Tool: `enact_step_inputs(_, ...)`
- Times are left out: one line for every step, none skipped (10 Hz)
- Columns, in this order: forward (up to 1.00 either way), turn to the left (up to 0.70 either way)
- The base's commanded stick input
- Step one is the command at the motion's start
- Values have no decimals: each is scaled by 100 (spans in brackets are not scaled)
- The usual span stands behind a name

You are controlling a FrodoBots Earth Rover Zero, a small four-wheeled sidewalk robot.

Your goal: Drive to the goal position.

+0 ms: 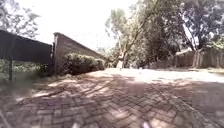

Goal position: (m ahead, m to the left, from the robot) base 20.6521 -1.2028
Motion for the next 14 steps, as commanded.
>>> enact_step_inputs(70, 0)
enact_step_inputs(70, 0)
enact_step_inputs(70, 0)
enact_step_inputs(70, 0)
enact_step_inputs(70, 0)
enact_step_inputs(70, 0)
enact_step_inputs(70, 0)
enact_step_inputs(70, -35)
enact_step_inputs(70, -35)
enact_step_inputs(70, 0)
enact_step_inputs(70, 0)
enact_step_inputs(70, 0)
enact_step_inputs(70, 0)
enact_step_inputs(70, 0)
